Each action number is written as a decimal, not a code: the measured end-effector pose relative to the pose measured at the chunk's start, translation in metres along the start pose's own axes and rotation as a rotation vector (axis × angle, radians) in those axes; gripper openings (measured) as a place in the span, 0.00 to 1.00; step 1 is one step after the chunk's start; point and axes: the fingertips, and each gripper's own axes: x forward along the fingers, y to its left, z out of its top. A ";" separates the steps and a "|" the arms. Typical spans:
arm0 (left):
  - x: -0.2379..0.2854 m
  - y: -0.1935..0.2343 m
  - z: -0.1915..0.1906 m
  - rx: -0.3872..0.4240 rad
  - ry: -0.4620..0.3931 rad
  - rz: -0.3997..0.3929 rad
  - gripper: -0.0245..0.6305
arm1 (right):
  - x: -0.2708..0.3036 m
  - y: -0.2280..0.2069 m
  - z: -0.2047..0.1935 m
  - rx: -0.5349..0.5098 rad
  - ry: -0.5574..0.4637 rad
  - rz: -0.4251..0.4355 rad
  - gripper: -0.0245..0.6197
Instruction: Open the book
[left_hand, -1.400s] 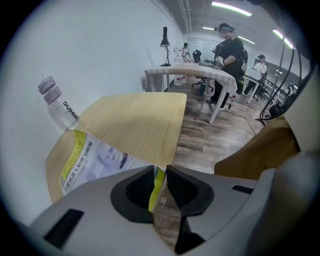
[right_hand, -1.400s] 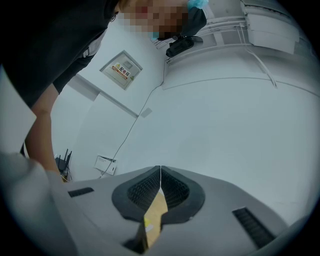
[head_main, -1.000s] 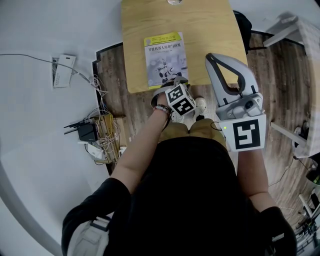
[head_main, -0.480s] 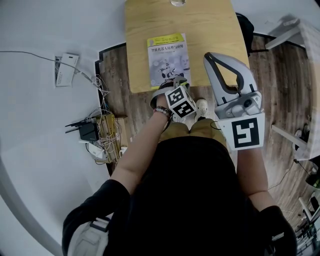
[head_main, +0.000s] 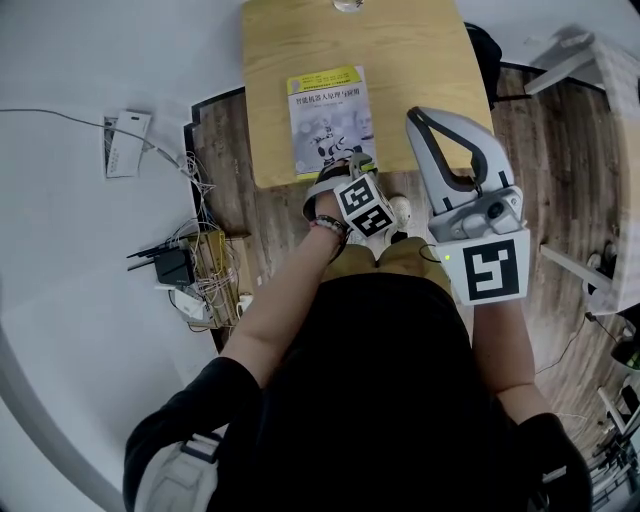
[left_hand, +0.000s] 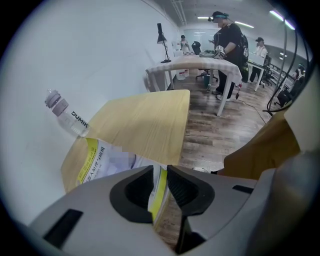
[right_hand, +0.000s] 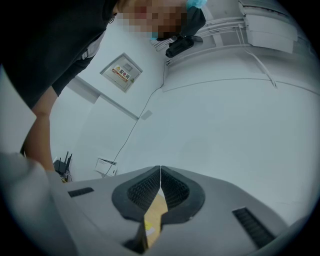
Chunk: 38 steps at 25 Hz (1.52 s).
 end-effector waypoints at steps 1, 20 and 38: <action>0.001 0.001 0.000 -0.008 -0.005 0.011 0.18 | -0.001 0.000 0.000 0.004 0.000 -0.001 0.08; 0.000 -0.004 0.002 -0.058 -0.008 0.016 0.06 | -0.005 -0.004 -0.008 0.028 -0.015 0.020 0.08; -0.054 0.038 0.011 -0.144 -0.082 0.179 0.06 | 0.016 0.000 -0.016 0.049 -0.074 0.149 0.08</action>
